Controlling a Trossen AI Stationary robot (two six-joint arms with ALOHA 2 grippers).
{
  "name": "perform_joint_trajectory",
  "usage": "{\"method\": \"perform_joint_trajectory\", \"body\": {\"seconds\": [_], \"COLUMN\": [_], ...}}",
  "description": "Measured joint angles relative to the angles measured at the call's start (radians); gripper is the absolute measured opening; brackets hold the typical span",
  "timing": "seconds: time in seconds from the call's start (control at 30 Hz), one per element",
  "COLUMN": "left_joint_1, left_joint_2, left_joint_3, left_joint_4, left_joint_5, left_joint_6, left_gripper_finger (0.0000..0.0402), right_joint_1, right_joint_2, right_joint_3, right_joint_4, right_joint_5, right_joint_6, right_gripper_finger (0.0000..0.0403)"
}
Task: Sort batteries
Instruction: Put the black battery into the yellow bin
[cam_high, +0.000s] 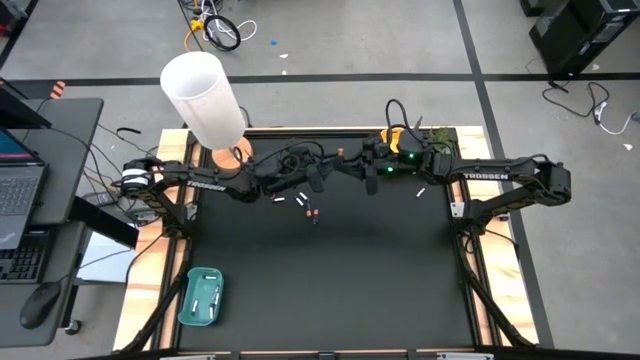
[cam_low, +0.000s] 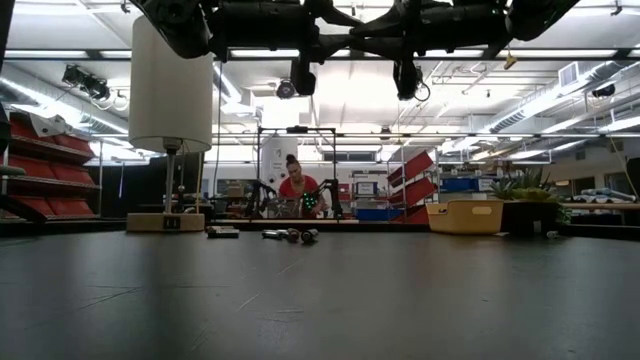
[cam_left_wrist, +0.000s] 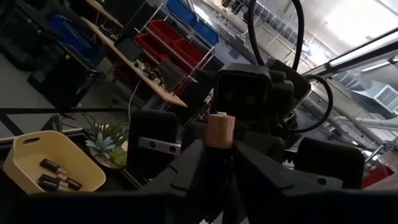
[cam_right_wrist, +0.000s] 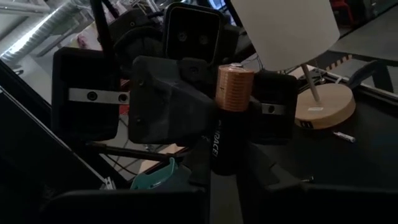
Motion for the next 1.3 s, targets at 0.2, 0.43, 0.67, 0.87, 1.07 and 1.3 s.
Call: {"method": "perform_joint_trajectory", "body": {"seconds": [0.2,0.43,0.67,0.87,1.07,1.3], "left_joint_1": [-0.001,-0.001,0.0,0.001,0.0,-0.002], "left_joint_2": [0.0,0.002,0.002,0.002,0.002,0.002], "left_joint_3": [0.0,0.0,0.0,0.0,0.0,0.0], "left_joint_4": [-0.038,-0.08,-0.131,-0.138,-0.14,-0.152], "left_joint_5": [0.0,-0.03,-0.083,-0.099,-0.019,0.049], "left_joint_6": [-0.014,-0.014,-0.013,-0.015,-0.065,-0.118], "left_gripper_finger": [0.014,0.0149,0.0149,0.0149,0.0148,0.0147], "right_joint_1": [0.006,0.05,0.055,0.006,-0.159,-0.376], "right_joint_2": [-0.001,-0.003,-0.051,-0.12,-0.154,-0.128], "right_joint_3": [0.0,0.0,0.0,0.0,0.001,0.001], "right_joint_4": [-0.044,-0.131,-0.239,-0.452,-0.692,-0.804], "right_joint_5": [-0.002,0.017,0.146,0.238,0.274,0.273], "right_joint_6": [0.023,0.029,0.033,0.06,0.089,-0.008], "right_gripper_finger": [0.0039,0.0039,0.0039,0.0039,0.0039,0.0039]}}
